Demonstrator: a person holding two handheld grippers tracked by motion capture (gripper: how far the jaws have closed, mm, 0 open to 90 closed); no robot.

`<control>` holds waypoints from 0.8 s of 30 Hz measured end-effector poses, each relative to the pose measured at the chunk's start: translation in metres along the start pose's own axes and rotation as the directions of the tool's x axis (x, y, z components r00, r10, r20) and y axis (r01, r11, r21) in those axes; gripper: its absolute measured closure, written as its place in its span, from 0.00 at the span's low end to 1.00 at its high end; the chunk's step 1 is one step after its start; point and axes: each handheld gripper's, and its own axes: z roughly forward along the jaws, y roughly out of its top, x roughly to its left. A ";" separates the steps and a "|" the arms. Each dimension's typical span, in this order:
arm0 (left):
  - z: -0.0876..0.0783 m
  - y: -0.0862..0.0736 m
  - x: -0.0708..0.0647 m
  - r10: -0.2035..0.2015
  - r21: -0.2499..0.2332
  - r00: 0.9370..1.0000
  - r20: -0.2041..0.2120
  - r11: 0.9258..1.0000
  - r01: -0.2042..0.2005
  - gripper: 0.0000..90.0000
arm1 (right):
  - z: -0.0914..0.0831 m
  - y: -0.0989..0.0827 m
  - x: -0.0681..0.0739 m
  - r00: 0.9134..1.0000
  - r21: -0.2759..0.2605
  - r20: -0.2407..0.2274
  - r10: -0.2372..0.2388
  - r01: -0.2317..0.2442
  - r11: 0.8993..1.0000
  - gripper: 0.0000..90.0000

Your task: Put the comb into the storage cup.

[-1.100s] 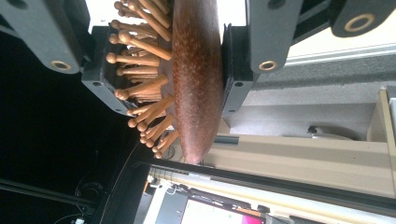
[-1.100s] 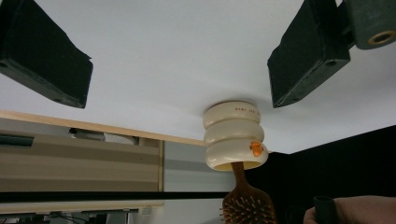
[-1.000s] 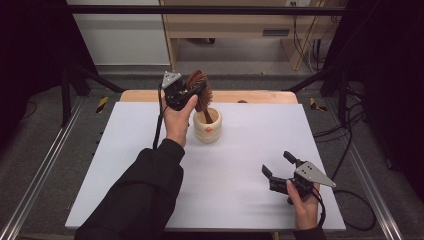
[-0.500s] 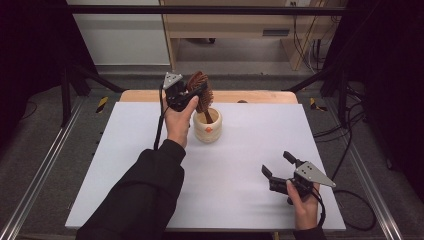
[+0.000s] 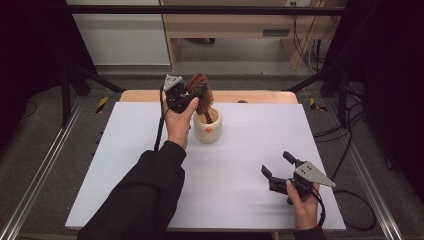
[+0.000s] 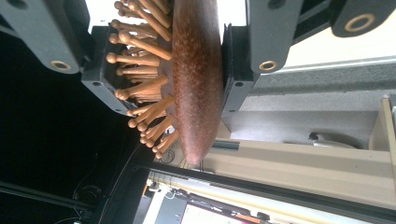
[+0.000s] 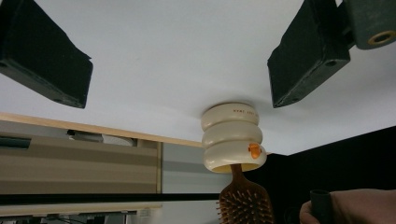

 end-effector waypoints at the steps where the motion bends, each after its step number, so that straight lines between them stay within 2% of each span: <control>1: 0.000 0.000 0.000 -0.001 0.000 1.000 0.001 1.000 0.001 0.55 | 0.000 0.000 0.000 1.000 0.000 0.000 0.001 -0.001 1.000 0.07; 24: 0.001 -0.004 0.000 -0.004 0.004 1.000 0.004 1.000 0.004 0.55 | 0.000 0.000 0.000 1.000 0.005 -0.002 0.001 -0.001 1.000 0.07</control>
